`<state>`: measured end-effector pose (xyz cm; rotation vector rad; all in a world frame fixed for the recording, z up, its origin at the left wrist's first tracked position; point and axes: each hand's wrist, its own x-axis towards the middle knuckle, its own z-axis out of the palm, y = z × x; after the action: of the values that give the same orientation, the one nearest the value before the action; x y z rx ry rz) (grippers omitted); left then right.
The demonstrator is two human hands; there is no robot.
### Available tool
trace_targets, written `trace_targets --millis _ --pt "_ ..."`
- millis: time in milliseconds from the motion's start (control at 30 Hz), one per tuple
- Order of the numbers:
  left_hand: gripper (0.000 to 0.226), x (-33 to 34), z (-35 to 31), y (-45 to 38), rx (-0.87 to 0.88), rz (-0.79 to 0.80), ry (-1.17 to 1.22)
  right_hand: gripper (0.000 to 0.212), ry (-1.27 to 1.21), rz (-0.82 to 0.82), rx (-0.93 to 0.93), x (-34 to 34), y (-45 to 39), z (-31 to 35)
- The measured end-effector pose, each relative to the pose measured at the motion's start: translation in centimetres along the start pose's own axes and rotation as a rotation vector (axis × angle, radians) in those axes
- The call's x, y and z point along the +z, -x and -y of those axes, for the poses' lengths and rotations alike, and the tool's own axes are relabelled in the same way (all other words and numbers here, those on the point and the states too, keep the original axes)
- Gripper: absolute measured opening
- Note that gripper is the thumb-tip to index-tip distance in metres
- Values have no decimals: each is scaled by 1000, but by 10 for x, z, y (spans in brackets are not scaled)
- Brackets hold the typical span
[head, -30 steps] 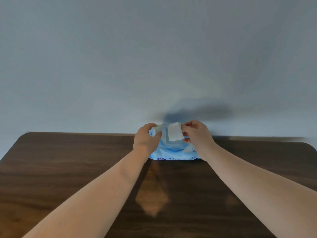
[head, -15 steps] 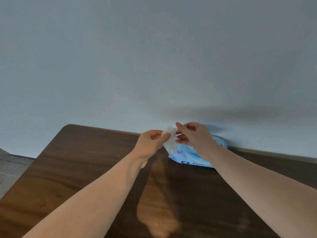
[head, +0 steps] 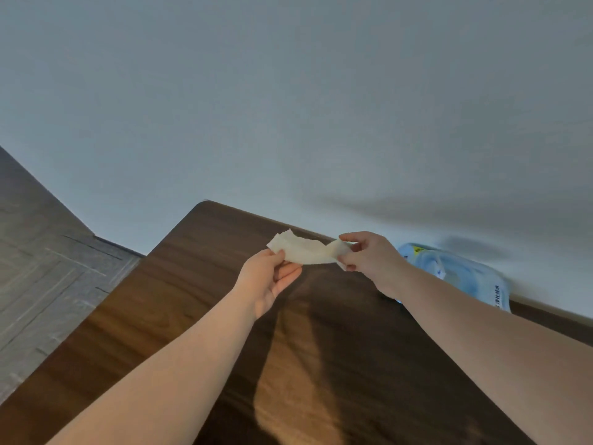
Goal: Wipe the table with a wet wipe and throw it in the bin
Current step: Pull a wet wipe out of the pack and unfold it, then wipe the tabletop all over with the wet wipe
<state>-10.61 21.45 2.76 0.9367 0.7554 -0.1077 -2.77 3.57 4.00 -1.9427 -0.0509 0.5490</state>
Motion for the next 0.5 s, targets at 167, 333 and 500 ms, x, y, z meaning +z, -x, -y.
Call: trace_targets --millis 167,333,500 --pt "19 -36 7 -1 59 -114 -171 39 11 -87 -121 34 -8 5" --pt "19 -96 15 -6 141 -287 -523 38 389 96 60 72 -1 -28" --pt "51 -151 24 -12 258 -389 -1272 45 1101 -154 -329 94 -2 -50"
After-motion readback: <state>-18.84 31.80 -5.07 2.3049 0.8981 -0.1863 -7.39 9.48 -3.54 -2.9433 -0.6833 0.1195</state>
